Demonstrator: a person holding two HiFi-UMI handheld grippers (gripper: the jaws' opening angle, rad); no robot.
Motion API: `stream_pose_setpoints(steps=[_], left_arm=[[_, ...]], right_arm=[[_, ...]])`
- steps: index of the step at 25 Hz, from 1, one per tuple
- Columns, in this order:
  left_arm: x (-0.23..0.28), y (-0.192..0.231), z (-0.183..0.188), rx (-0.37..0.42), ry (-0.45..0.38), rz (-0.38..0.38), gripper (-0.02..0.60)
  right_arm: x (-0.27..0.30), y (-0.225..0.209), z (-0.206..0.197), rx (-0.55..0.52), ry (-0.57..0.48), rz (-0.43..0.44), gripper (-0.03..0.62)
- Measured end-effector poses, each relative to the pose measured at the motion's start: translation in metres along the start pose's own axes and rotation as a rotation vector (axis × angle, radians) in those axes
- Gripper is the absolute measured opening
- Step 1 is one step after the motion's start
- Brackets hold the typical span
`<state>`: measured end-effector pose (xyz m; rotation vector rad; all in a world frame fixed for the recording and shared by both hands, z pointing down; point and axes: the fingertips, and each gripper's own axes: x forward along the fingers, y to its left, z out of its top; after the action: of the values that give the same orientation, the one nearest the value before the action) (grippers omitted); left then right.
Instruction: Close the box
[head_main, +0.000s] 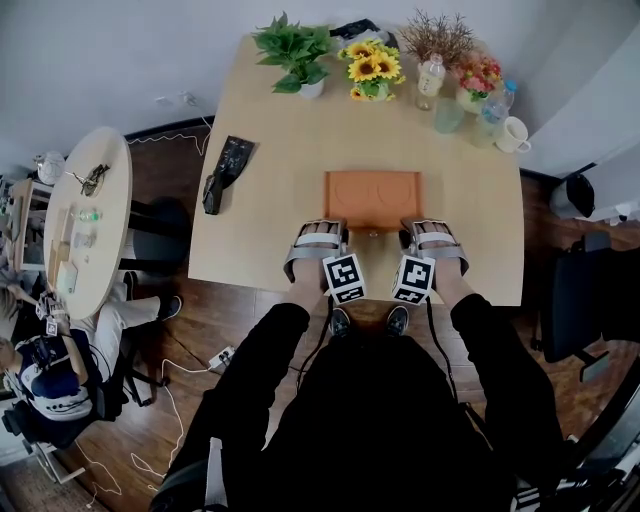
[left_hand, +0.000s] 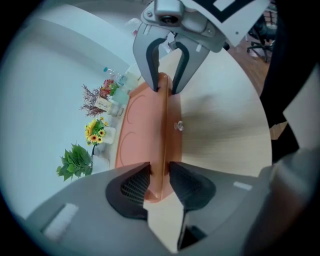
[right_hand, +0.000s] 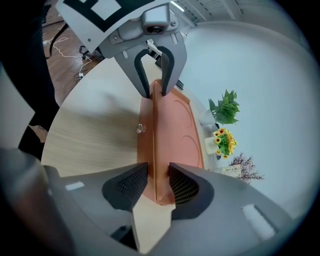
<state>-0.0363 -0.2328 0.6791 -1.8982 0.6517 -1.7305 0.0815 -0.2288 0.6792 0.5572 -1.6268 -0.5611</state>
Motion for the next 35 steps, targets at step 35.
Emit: stream_pose_setpoints(steps=[35], left_arm=[[-0.341, 0.124, 0.057, -1.035, -1.141, 0.192, 0.127]], right_arm=[[-0.359, -0.155, 0.072, 0.947, -1.13, -0.321, 0.0]])
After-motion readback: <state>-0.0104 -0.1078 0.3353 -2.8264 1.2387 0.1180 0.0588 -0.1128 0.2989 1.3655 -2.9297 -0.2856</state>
